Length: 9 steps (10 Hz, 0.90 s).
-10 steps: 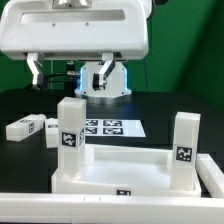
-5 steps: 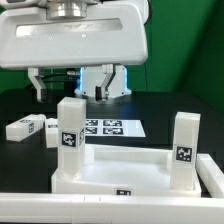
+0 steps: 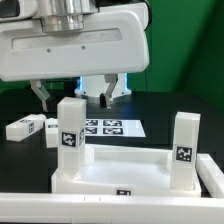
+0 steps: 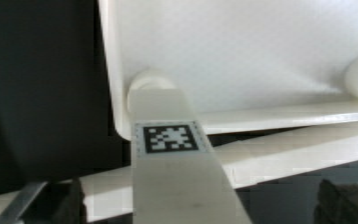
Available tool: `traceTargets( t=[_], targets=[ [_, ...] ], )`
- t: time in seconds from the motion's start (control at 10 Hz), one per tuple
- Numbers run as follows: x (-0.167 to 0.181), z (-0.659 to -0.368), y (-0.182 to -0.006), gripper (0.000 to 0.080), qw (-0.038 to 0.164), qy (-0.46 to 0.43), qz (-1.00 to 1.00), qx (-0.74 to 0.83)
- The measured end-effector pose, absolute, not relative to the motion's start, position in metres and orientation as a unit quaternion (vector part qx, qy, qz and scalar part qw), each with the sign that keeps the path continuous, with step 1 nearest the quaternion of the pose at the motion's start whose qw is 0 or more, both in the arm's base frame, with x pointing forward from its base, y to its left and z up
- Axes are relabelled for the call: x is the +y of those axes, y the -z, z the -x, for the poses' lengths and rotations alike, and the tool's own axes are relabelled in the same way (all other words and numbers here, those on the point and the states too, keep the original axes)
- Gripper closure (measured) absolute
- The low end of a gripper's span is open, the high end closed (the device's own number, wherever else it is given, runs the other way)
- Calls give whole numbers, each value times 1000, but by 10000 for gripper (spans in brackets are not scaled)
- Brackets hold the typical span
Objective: Assemble desk
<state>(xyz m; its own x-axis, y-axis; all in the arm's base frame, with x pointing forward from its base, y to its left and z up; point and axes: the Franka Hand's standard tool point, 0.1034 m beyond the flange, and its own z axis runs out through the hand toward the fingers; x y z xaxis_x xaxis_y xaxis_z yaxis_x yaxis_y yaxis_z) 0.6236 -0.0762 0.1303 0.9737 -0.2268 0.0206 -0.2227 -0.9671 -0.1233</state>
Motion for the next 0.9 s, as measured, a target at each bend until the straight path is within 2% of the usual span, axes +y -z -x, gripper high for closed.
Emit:
traceTargets(
  t=[0.2,0.3,0.4,0.9],
  targets=[
    [-77,-624,-130,150,58,17,992,111],
    [-80,-627,-128,150,30,13,996,77],
    [-80,-630,-127,150,18,13,998,64],
    [-88,-630,-124,174,18,14,998,66]
  ],
)
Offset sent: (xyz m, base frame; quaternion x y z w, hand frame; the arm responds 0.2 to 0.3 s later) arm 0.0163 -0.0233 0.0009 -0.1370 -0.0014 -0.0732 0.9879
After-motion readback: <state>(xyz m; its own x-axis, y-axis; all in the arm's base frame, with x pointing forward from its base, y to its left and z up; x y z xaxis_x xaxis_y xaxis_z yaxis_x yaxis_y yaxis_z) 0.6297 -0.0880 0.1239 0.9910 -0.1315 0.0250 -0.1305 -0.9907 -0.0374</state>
